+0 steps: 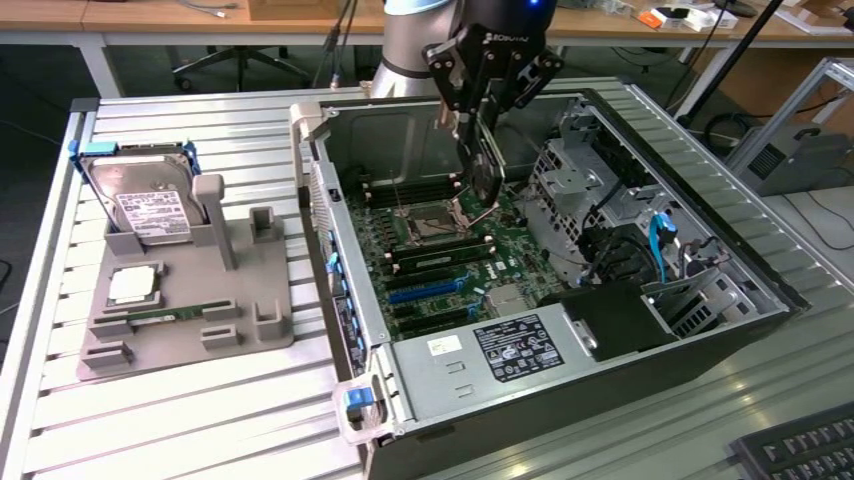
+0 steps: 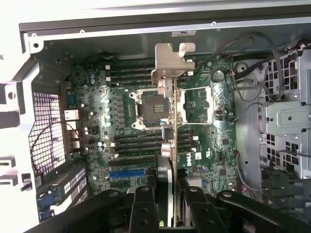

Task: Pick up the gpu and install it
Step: 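Pick up the gpu and move the gpu toward the slot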

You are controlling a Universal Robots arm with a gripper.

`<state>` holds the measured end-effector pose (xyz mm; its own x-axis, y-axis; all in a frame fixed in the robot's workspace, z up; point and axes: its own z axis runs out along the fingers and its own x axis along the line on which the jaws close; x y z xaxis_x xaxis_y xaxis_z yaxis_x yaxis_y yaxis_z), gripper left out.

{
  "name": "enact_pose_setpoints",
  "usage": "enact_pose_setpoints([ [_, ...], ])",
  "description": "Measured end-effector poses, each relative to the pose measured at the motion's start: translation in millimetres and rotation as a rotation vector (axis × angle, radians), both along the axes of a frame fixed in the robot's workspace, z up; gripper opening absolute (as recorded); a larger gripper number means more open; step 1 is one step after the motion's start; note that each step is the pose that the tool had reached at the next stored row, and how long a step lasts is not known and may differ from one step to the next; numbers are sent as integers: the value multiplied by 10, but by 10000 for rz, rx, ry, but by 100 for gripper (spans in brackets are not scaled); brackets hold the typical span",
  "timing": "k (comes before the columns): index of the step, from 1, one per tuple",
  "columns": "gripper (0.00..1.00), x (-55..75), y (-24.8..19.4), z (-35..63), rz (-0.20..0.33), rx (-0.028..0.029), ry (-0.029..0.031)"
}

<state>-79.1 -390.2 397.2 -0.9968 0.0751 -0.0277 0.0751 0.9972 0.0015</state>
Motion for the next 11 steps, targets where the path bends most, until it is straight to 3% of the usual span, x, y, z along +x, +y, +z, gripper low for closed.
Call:
enact_pose_setpoints([
  [11, 27, 68, 0, -63, 1, 1, 0],
])
